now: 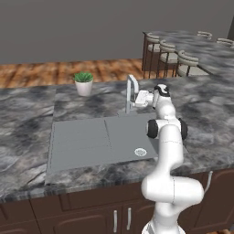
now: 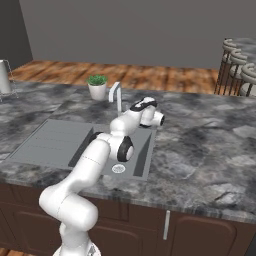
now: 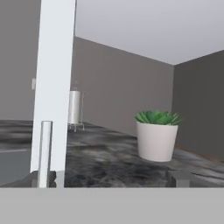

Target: Turn on the sink faucet and place the jug under the water for a few seconds to fill it up.

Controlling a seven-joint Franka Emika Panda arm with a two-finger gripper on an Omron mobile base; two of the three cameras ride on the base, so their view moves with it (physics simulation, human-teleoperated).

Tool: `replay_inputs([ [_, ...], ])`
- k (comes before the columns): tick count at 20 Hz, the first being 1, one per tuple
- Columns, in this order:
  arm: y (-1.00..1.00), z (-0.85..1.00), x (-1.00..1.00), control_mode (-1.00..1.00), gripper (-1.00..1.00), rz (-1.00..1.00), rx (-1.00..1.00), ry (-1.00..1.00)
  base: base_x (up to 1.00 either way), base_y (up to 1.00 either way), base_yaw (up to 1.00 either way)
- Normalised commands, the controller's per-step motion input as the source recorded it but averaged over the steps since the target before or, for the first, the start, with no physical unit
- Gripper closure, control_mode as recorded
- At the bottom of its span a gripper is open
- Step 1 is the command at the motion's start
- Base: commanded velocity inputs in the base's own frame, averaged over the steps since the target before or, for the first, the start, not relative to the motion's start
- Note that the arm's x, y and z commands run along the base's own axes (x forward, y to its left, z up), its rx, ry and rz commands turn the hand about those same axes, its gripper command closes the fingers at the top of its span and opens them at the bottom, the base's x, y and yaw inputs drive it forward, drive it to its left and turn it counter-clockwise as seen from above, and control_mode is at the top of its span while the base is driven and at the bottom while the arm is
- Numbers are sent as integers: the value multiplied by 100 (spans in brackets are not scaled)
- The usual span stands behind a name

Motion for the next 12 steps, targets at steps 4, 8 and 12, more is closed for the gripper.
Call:
replay_inputs([
  [4,0,0,2,-100,100,0,0,0,0,0,0],
  [8,1,0,0,-100,100,-1,0,0,0,0,0],
  [12,1,0,0,-100,100,-11,0,3,0,0,0],
])
